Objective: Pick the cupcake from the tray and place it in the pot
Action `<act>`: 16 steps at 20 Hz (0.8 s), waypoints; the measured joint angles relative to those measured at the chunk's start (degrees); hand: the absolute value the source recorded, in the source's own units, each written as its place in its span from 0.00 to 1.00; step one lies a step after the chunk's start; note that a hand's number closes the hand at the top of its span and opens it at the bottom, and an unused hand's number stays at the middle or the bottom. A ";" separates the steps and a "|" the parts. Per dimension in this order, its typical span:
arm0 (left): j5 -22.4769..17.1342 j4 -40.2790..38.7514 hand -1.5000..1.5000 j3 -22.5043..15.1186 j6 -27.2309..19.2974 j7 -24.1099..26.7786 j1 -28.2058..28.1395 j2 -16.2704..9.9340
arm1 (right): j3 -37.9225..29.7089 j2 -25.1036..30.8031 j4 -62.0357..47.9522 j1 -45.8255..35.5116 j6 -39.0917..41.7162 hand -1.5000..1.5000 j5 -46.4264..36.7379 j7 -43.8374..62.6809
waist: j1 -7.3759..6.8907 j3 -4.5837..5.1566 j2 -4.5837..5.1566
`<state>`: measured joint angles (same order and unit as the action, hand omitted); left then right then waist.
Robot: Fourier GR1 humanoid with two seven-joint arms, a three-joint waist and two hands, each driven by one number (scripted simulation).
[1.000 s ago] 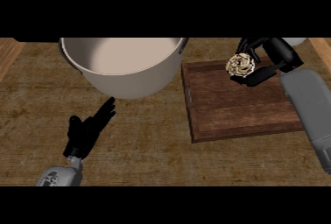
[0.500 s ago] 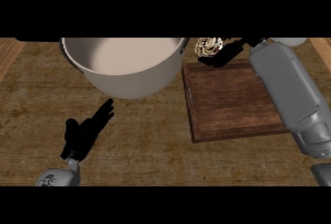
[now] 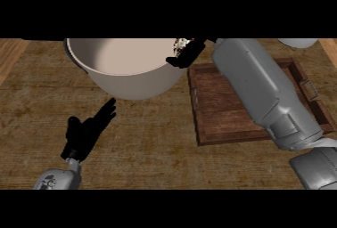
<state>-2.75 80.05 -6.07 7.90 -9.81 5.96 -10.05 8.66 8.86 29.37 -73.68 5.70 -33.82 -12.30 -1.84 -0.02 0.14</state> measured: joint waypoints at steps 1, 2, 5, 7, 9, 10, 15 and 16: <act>-0.07 -0.12 0.50 0.00 0.30 0.03 -0.04 -0.09 | 1.09 -0.17 -0.64 -0.45 -0.90 1.00 -1.58 0.39 | -0.04 0.01 -0.09; 0.14 -0.19 0.50 -0.23 0.37 0.37 -0.31 -0.01 | 2.40 -0.76 -1.19 -1.07 -2.04 1.00 -3.36 1.44 | -0.16 0.02 -0.17; 0.40 -0.03 0.50 -0.65 0.26 0.14 -0.35 0.43 | 6.15 -2.83 -3.47 -3.29 -4.52 1.00 -8.43 5.07 | -0.59 0.09 -0.24; 0.46 -0.45 0.50 -0.62 0.16 -0.15 0.42 0.72 | 8.13 -4.35 -5.89 -4.05 -5.02 1.00 -11.05 7.03 | -0.76 0.13 -0.07; 0.51 -0.30 0.50 -0.83 0.48 0.31 0.09 0.74 | 9.35 -5.80 -9.05 -4.54 -3.22 1.00 -12.39 9.21 | -1.20 0.14 0.25; 0.83 -0.28 0.50 -1.12 0.19 0.29 0.19 1.06 | 9.80 -6.38 -10.70 -4.65 -1.61 1.00 -12.85 10.31 | -1.22 0.15 0.38; 1.34 -0.90 0.50 -1.75 0.16 0.92 1.12 2.01 | 10.97 -8.13 -16.25 -5.46 5.00 0.00 -12.58 18.06 | -2.45 0.09 0.90; 1.38 -1.14 0.50 -1.80 0.23 0.89 1.49 2.14 | 11.26 -8.29 -16.63 -5.61 6.25 0.00 -12.24 18.93 | -2.79 0.08 1.00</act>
<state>-1.37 78.91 -7.87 8.14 -8.92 7.45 -7.90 19.93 0.58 12.75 -79.29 11.95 -46.06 6.63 -4.64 0.06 1.13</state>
